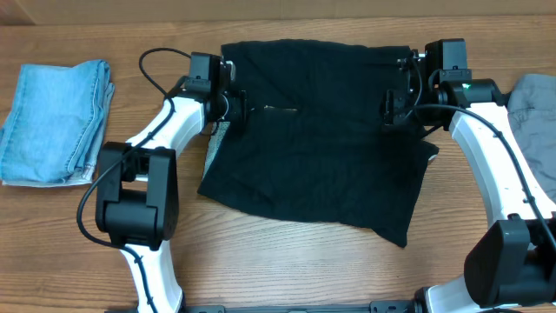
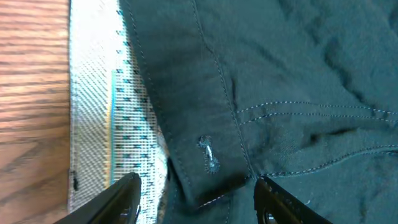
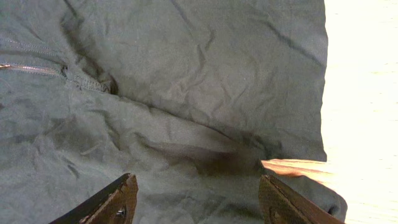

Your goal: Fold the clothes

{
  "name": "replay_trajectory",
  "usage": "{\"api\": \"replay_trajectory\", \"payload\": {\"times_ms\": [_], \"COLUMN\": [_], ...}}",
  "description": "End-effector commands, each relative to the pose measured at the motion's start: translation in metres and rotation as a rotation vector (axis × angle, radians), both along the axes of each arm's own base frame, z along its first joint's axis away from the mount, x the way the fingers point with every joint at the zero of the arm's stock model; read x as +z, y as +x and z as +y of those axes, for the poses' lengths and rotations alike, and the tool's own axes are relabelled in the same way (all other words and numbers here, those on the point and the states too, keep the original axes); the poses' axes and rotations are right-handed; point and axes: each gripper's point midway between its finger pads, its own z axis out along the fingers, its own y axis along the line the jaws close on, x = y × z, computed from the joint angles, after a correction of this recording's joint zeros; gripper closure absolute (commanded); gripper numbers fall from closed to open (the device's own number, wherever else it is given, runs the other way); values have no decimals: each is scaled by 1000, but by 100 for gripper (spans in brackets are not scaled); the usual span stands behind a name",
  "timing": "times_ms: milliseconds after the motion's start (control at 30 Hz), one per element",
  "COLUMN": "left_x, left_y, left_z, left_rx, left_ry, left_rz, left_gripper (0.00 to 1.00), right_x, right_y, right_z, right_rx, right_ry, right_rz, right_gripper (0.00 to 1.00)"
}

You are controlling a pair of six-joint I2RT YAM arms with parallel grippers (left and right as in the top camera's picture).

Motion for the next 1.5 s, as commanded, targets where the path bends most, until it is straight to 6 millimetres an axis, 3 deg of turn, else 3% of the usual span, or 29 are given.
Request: {"api": "replay_trajectory", "payload": {"times_ms": [0, 133, 167, 233, 267, 467, 667, 967, 1233, 1467], "left_x": [-19, -14, -13, -12, -12, -9, 11, 14, 8, 9], "left_y": [-2, 4, 5, 7, 7, 8, 11, 14, 12, 12], "left_z": [-8, -14, -14, -14, -14, -13, -6, -5, 35, 52], "left_rx": [-17, -31, -32, -32, -32, -29, -13, -19, 68, 106], "left_ry": [-15, -45, -46, -48, -48, -49, -40, -35, -1, 42], "left_rz": [33, 2, -2, -10, -13, -17, -20, -35, 15, 30], "left_gripper": [35, 37, 43, 68, 74, 96, 96, 96, 96, 96], "right_x": [6, 6, 6, 6, 6, 6, 6, 6, 5, 5], "right_y": [4, 4, 4, 3, 3, 4, 4, 4, 4, 4], "right_z": [1, 1, 1, 1, 1, 1, 1, 1, -3, -5], "right_rx": [9, 9, 9, 9, 9, 9, 9, 9, -3, -8], "right_ry": [-4, -4, -5, -5, -5, -5, -4, -4, -30, -38], "right_rz": [-20, -19, -18, -18, -18, -18, -19, -22, -20, -20], "right_gripper": [34, 34, 34, 34, 34, 34, 34, 34, 34, 34]}}
